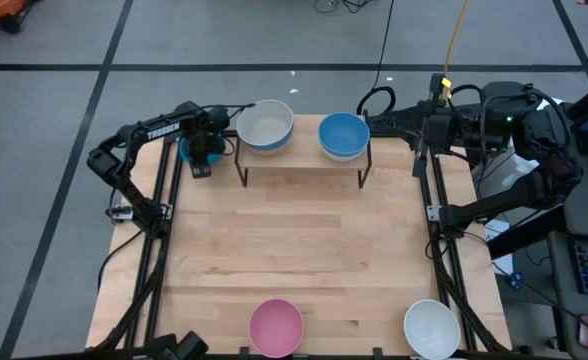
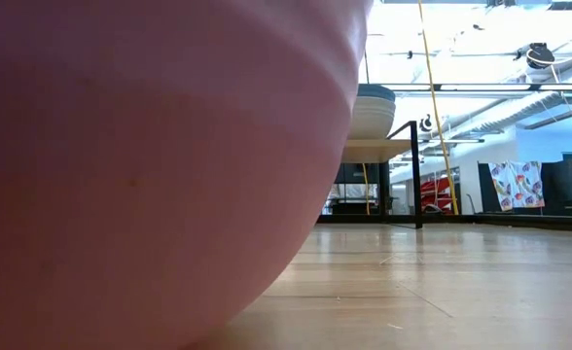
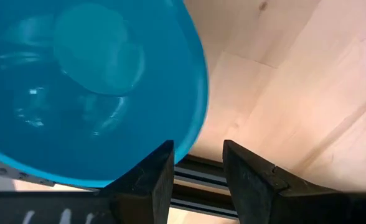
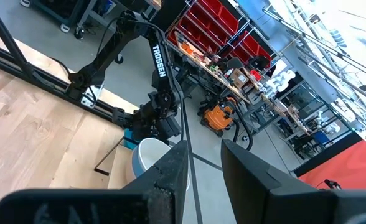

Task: Place and stack bowls onto a shelf
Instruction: Stack the blue bowl on top of the gray bowl on the shelf

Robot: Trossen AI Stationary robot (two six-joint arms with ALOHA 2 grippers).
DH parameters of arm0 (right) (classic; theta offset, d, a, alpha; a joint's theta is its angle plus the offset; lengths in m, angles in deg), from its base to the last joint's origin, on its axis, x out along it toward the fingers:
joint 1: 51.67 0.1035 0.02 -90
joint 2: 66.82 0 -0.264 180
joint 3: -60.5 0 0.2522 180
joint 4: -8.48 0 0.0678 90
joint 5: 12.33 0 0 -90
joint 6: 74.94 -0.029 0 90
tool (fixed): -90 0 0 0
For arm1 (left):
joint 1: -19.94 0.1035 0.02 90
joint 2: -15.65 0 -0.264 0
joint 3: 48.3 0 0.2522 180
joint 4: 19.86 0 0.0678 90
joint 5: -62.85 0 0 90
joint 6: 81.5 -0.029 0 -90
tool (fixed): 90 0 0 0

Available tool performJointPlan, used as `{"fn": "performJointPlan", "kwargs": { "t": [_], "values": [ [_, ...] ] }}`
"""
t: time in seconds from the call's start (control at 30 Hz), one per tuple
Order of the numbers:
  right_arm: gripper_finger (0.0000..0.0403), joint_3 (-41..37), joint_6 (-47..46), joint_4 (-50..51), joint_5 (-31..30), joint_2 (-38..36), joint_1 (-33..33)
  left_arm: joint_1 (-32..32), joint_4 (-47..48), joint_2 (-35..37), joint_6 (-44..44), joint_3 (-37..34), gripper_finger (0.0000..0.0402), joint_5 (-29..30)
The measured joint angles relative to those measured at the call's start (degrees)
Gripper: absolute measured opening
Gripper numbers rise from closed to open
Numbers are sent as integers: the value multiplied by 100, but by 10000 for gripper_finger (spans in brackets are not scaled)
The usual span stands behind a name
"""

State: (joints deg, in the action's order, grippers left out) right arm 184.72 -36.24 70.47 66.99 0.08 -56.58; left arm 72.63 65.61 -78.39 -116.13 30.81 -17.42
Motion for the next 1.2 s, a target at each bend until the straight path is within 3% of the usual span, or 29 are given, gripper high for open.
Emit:
{"fn": "performJointPlan", "kwargs": {
  "t": [0.83, 1.2],
  "values": [
    [89, 0, 122, -2, -2, 0, 0, 0, -592, 0, 46, -317, 139, 331],
    [89, 2, 125, -2, -2, 0, -1, 0, -537, 0, 153, -317, 15, 62]
  ]
}}
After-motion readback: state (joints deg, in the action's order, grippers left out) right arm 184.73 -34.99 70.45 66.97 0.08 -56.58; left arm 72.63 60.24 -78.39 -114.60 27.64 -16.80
